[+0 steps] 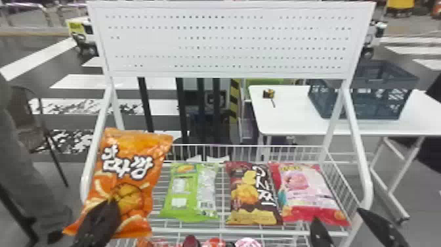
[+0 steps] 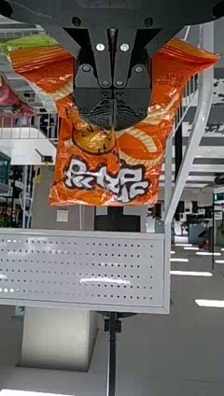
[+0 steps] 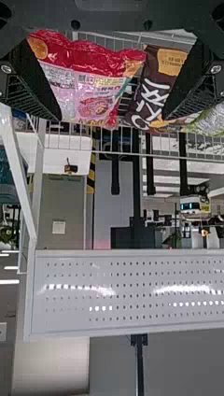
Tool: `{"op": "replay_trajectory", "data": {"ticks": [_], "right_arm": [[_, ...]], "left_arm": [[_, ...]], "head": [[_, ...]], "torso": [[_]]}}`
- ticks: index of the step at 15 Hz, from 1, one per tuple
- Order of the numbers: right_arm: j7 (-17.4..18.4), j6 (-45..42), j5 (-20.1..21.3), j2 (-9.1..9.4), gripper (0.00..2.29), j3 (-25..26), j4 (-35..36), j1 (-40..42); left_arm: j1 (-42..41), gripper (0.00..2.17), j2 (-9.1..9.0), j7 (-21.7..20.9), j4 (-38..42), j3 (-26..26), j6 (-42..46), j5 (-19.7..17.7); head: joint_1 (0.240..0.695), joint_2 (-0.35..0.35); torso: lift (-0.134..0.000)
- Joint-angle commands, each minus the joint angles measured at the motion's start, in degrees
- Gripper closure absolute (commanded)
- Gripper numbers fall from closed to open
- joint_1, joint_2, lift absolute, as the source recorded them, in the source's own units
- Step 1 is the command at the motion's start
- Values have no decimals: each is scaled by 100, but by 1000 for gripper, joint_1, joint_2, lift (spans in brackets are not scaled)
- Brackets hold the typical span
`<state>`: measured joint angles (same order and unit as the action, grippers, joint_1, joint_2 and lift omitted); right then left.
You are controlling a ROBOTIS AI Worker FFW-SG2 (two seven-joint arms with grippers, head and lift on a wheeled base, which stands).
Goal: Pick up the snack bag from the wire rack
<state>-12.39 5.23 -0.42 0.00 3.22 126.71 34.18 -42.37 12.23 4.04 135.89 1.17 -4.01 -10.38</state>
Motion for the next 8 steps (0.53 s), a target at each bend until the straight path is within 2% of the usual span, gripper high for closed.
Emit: {"op": "replay_trajectory", "data": {"ticks": [1, 4, 8], "right_arm": [[-1, 36, 165, 5, 93, -15, -1113, -957], [-9, 89, 235, 5, 93, 65, -2440, -2091], [-9, 89, 552, 5, 93, 196, -3565, -3067]], "left_arm": [[18, 2078, 8, 0, -19, -73, 1, 71], [54, 2078, 8, 0, -71, -213, -17, 282], [54, 2078, -10, 9, -71, -275, -87, 405]], "head": [[499, 0], [499, 0], [499, 0]], "torso": [[0], [0], [0]]}}
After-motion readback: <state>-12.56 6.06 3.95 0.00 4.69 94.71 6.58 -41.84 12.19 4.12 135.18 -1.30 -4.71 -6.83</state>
